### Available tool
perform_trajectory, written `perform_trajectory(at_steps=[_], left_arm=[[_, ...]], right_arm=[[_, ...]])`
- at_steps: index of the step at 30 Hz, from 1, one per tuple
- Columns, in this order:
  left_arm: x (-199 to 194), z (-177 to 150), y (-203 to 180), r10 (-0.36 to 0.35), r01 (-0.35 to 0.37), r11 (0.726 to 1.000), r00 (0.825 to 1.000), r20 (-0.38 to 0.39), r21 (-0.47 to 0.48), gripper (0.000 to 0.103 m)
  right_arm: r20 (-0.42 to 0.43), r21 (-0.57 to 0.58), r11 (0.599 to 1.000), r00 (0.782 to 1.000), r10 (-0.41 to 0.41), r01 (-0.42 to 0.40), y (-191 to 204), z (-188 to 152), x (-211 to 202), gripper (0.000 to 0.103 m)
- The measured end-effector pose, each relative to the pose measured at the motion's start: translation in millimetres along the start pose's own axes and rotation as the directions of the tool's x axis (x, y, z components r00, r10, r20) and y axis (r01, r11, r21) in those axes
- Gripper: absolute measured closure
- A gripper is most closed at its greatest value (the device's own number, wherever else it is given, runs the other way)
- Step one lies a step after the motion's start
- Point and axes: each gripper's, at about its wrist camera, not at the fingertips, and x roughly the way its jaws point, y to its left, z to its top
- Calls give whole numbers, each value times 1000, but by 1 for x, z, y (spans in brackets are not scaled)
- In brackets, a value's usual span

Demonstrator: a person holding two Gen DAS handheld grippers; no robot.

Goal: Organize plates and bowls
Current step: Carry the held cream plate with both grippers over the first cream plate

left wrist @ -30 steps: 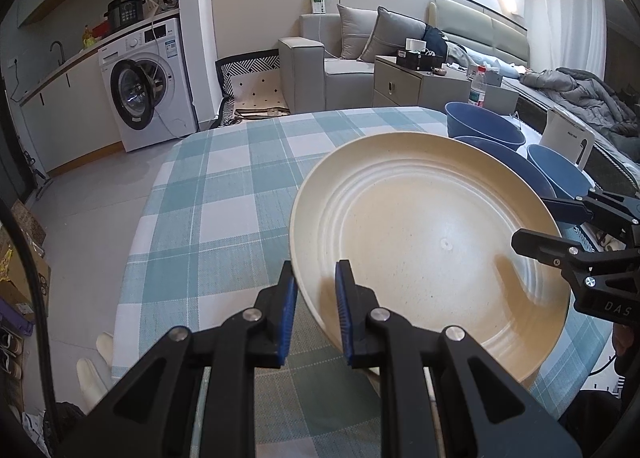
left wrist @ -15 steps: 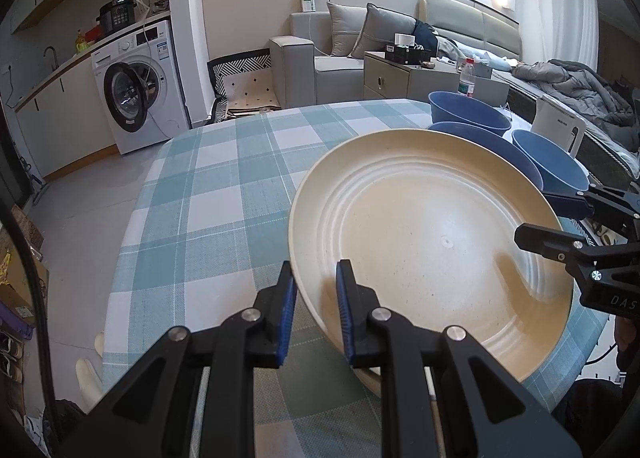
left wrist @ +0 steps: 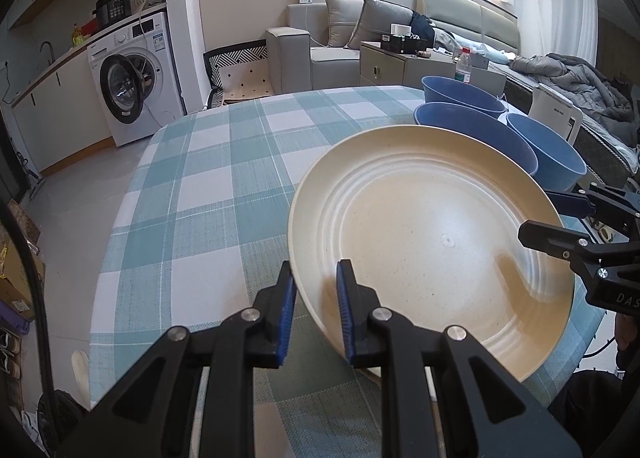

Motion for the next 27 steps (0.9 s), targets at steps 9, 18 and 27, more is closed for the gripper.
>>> perform_trajectory(at_steps=[9, 18, 27], left_arm=[[2, -2, -7, 13, -13, 1000, 1000, 2, 15, 85], [3, -11, -8, 10, -10, 1000, 1000, -15, 7, 85], [10, -14, -9, 13, -13, 1000, 999, -34, 11, 84]], right_arm=[[0, 2, 1000, 1000, 0, 0, -2, -12, -2, 51], [-1, -10, 1000, 1000, 6, -6, 0, -19, -3, 51], [-22, -11, 1000, 1000, 11, -11, 1, -24, 4, 49]])
